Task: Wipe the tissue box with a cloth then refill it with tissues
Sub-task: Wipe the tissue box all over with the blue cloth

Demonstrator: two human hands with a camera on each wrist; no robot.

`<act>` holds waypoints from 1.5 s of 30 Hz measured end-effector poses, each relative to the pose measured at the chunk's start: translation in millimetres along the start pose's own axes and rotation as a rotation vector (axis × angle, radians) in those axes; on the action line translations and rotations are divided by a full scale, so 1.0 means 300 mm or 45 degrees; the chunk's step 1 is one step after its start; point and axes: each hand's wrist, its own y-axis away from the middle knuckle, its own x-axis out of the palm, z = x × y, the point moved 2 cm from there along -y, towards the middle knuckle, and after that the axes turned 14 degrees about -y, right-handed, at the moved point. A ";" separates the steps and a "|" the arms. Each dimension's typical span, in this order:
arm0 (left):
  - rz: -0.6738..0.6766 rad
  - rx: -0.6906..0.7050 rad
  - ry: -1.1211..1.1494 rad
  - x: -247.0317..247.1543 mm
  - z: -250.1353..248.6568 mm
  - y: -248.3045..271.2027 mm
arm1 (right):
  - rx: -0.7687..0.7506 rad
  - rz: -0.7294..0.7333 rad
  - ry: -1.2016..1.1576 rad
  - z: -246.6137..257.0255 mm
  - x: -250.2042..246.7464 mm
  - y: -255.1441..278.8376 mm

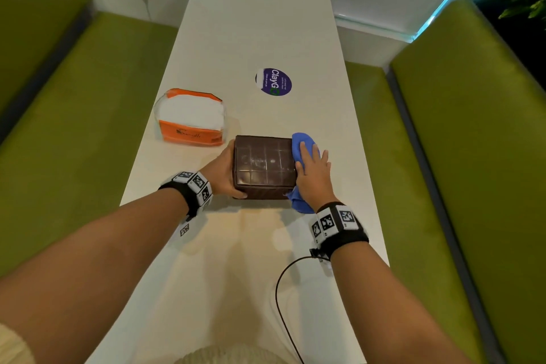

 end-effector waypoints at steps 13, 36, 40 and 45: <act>0.011 -0.033 -0.109 -0.006 0.043 -0.035 | -0.371 0.189 0.089 0.291 0.160 -0.052; 0.061 -0.207 -0.170 -0.037 0.038 -0.038 | -0.706 0.382 -0.168 0.101 0.071 0.020; 0.084 -0.096 -0.180 -0.036 0.020 -0.043 | -0.340 0.095 -0.136 0.121 0.036 -0.087; 0.044 -0.164 -0.221 -0.022 0.038 -0.063 | -0.337 0.173 -0.008 0.256 0.124 -0.098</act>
